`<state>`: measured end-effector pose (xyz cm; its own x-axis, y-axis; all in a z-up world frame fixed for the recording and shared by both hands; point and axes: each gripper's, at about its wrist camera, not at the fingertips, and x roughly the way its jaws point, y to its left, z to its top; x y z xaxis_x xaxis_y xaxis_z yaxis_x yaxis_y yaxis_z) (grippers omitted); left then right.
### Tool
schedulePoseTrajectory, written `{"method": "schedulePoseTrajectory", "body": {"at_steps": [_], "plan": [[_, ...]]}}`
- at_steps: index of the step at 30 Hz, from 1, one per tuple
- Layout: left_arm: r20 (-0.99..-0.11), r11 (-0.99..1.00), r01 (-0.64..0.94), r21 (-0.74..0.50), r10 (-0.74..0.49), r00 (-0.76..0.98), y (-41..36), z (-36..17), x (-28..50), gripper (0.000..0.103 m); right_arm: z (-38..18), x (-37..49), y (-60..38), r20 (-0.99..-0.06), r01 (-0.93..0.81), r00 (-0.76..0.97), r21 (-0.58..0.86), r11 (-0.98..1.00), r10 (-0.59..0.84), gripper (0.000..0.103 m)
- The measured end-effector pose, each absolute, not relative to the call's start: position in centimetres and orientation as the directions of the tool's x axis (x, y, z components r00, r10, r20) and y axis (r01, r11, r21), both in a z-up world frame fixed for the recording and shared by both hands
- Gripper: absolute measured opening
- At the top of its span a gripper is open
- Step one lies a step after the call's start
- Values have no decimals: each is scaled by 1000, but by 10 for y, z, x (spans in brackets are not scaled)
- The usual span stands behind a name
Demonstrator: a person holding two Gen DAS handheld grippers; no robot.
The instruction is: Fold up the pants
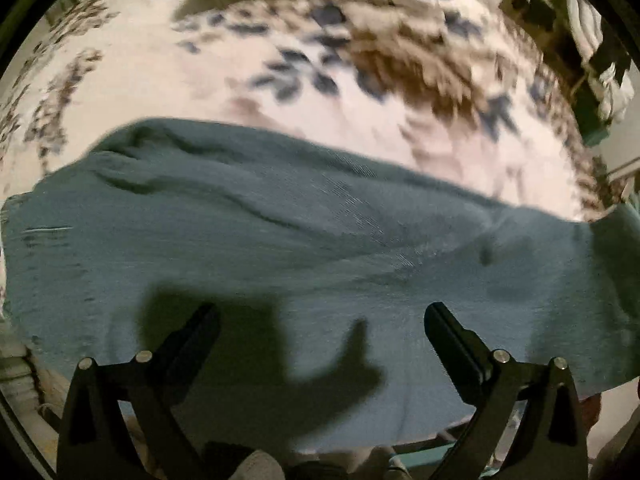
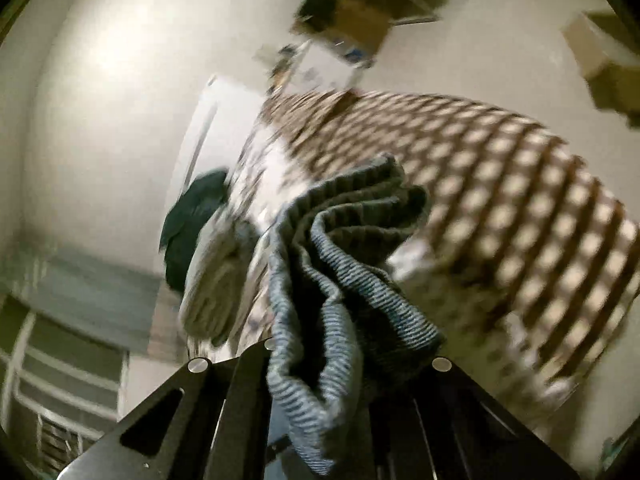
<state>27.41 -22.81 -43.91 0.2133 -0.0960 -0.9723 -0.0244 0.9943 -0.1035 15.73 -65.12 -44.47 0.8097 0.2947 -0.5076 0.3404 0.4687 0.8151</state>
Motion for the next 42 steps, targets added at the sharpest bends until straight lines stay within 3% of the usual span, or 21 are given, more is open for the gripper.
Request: {"method": "schedulePoseTrajectory", "body": {"at_steps": [6, 13, 17, 20, 22, 26, 32, 33, 34, 35, 36, 38, 42], "plan": [[-959, 981, -113, -155, -122, 257, -161, -407, 244, 103, -426, 193, -525, -535, 223, 719, 782, 581, 443, 7], [-968, 962, -245, -122, -62, 241, -58, -413, 193, 103, -485, 227, -341, -621, 72, 520, 716, 695, 586, 7], [-977, 956, -279, -93, -33, 213, -16, -432, 183, 103, -528, 219, -254, -744, -1, 382, 592, 806, 548, 7], [-978, 948, -300, -108, -48, 202, 1, -439, 181, 103, -569, 225, -220, -843, 30, 237, 503, 864, 483, 33], [-973, 939, -311, -148, -83, 214, 7, -438, 183, 103, -574, 229, -210, -838, 3, 146, 532, 847, 526, 52], [-953, 925, -293, -242, -170, 250, -7, -434, 198, 103, -543, 220, -245, -763, 53, 175, 639, 767, 623, 66], [-948, 936, -207, -286, -244, 204, -70, -464, 247, 103, -525, 211, -342, -883, 189, 231, 454, 871, 409, 70], [-953, 943, -195, -268, -230, 199, -77, -469, 253, 101, -524, 211, -355, -895, 209, 232, 429, 879, 381, 70], [-955, 951, -170, -257, -223, 194, -86, -474, 260, 92, -523, 211, -366, -901, 224, 232, 415, 882, 366, 70], [-960, 963, -141, -230, -201, 195, -95, -479, 266, 53, -523, 215, -380, -909, 239, 229, 400, 885, 349, 70], [-965, 972, -119, -204, -179, 191, -99, -481, 268, 27, -524, 215, -388, -915, 251, 227, 385, 888, 333, 70], [-960, 978, -71, -198, -178, 217, -108, -479, 270, 19, -527, 216, -399, -924, 271, 224, 365, 891, 310, 70], [-937, 979, -42, -198, -177, 301, -107, -454, 265, 17, -523, 221, -405, -925, 295, 221, 364, 883, 308, 70]]}}
